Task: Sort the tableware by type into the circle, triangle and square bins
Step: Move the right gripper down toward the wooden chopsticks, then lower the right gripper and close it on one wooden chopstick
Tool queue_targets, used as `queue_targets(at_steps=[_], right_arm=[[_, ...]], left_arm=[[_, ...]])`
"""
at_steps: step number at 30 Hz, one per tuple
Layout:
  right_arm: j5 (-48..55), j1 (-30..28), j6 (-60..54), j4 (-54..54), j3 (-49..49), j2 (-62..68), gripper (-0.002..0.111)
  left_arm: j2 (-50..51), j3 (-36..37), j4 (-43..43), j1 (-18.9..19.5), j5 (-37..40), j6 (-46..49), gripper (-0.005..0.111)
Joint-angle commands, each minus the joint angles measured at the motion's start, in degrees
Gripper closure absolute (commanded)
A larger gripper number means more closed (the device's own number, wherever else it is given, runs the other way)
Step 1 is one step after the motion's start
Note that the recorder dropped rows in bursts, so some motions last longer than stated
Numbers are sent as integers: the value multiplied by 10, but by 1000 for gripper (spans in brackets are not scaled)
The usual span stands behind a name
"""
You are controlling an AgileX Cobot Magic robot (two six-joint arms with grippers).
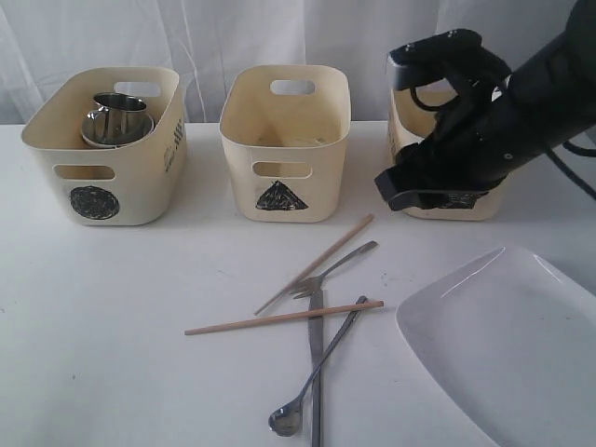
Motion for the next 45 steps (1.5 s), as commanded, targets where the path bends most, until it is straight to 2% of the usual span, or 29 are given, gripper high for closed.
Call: queue_targets(at_steps=[1, 4, 13, 17, 30, 36, 40, 45], right_arm=[[-41, 8, 158, -13, -4, 19, 52], [-56, 13, 234, -14, -3, 28, 49], [-101, 45, 295, -16, -3, 97, 49], [-133, 55, 360, -19, -3, 133, 49], [-254, 62, 522, -91, -3, 197, 49], [-262, 62, 525, -91, -3, 210, 49], [-210, 67, 501, -103, -3, 210, 49], [-126, 88, 302, -105, -5, 197, 50]], left_arm=[[-4, 1, -1, 0, 0, -5, 78], [-4, 1, -1, 0, 0, -5, 78], [-4, 1, -1, 0, 0, -5, 78], [-4, 1, -1, 0, 0, -5, 78], [-4, 1, -1, 0, 0, -5, 78], [-4, 1, -1, 0, 0, -5, 78], [-4, 1, -1, 0, 0, -5, 78], [-4, 1, -1, 0, 0, -5, 78]])
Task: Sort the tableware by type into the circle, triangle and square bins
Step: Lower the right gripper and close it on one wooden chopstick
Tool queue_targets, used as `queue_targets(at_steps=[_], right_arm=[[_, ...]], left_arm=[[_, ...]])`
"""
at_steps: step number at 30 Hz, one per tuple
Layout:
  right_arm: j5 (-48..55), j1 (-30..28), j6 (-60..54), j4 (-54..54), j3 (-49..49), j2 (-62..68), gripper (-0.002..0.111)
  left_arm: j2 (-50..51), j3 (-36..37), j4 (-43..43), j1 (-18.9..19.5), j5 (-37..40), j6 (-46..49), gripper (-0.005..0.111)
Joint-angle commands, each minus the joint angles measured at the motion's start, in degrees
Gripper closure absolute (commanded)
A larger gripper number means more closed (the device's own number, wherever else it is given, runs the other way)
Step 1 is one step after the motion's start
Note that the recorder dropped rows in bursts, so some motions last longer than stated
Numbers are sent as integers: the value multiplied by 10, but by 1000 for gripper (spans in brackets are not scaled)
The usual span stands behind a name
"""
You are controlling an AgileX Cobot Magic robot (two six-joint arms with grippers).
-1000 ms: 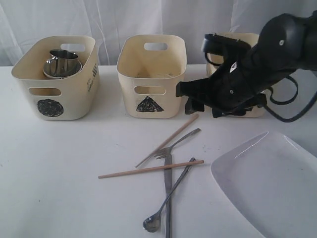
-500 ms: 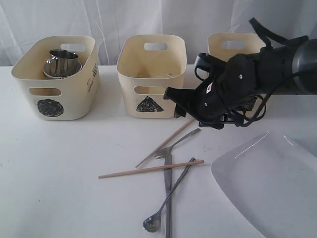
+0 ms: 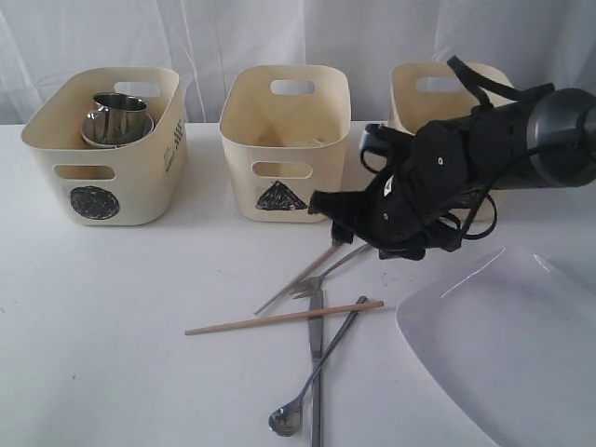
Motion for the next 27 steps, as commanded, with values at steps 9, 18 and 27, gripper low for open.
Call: queue_targets(at_steps=[9, 18, 27], right_arm=[[195, 65, -532, -2, -44, -25, 50], [218, 88, -724, -17, -56, -25, 50], [188, 88, -772, -47, -56, 11, 50]], left_arm=[[-4, 1, -1, 0, 0, -5, 78], [-4, 1, -1, 0, 0, -5, 78], [-4, 1, -1, 0, 0, -5, 78]])
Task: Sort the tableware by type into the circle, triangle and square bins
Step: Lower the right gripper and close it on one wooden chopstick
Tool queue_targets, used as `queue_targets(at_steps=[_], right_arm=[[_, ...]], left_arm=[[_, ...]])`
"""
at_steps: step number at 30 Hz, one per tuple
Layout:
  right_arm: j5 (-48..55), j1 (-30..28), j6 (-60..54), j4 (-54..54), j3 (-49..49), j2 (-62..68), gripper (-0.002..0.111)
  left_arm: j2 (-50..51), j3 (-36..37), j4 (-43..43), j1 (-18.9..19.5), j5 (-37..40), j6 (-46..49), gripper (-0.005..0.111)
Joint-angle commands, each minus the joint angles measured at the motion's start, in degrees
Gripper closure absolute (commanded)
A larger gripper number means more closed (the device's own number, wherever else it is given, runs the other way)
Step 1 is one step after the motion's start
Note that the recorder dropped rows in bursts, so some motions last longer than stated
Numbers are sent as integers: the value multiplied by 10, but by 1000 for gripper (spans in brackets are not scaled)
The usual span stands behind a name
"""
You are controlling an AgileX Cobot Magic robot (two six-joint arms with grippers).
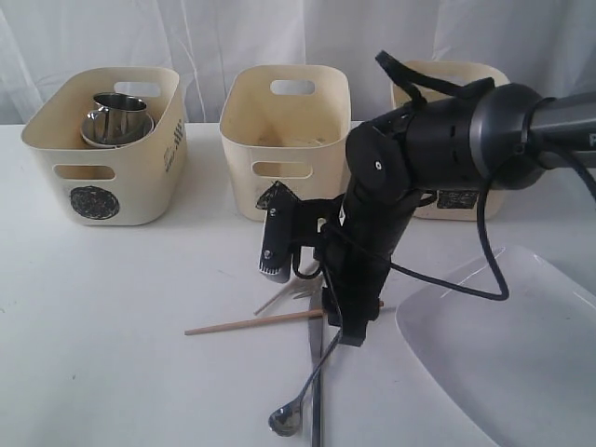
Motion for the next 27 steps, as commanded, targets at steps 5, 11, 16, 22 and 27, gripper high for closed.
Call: queue_targets(at_steps=[5, 11, 16, 22, 27], right_arm=[[-29, 0, -10, -13, -4, 17, 50], [-41, 0, -10, -20, -4, 33, 50], [-63, 0, -10, -22, -4, 36, 50], [-78, 0, -10, -22, -4, 37, 50], [-77, 0, -10, -22, -4, 45, 50]], left_arm=[[-4, 1, -1, 0, 0, -5, 78], [-4, 1, -1, 0, 0, -5, 78], [-4, 1, -1, 0, 0, -5, 78], [-4, 1, -1, 0, 0, -5, 78], [-4, 1, -1, 0, 0, -5, 78]])
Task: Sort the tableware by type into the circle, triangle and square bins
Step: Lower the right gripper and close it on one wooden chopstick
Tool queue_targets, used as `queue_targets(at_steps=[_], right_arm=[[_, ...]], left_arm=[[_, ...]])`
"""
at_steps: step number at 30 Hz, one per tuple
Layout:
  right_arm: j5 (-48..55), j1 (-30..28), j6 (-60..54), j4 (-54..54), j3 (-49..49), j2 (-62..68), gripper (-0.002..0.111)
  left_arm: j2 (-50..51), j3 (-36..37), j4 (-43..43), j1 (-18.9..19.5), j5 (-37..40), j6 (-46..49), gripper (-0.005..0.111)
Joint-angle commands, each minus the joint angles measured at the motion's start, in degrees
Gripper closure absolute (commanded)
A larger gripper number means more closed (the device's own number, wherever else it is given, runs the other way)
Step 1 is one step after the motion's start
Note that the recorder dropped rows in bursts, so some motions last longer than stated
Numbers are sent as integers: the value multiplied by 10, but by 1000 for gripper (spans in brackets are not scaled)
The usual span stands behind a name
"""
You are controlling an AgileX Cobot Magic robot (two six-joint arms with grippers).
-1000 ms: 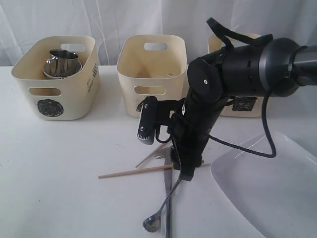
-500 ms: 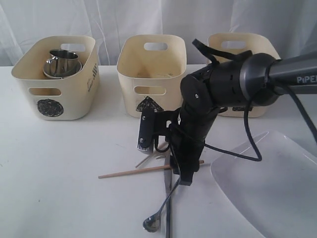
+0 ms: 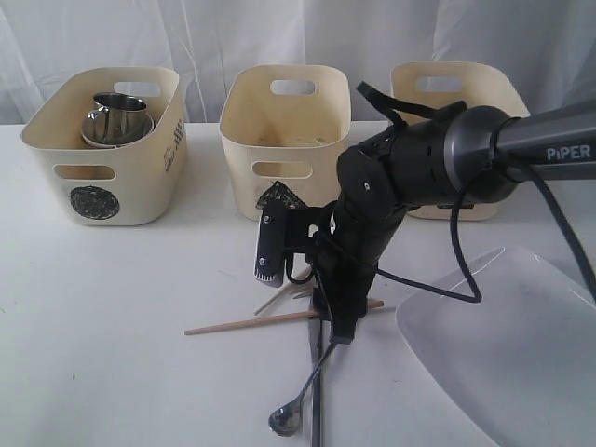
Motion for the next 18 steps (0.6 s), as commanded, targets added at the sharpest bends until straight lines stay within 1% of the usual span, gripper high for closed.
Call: queue_targets(at_steps=[1, 18], right_arm=[[-1, 0, -5, -4, -4, 10, 50], [2, 0, -5, -4, -4, 16, 50]], left_arm=[[-4, 1, -1, 0, 0, -5, 78], [-4, 1, -1, 0, 0, -5, 78]])
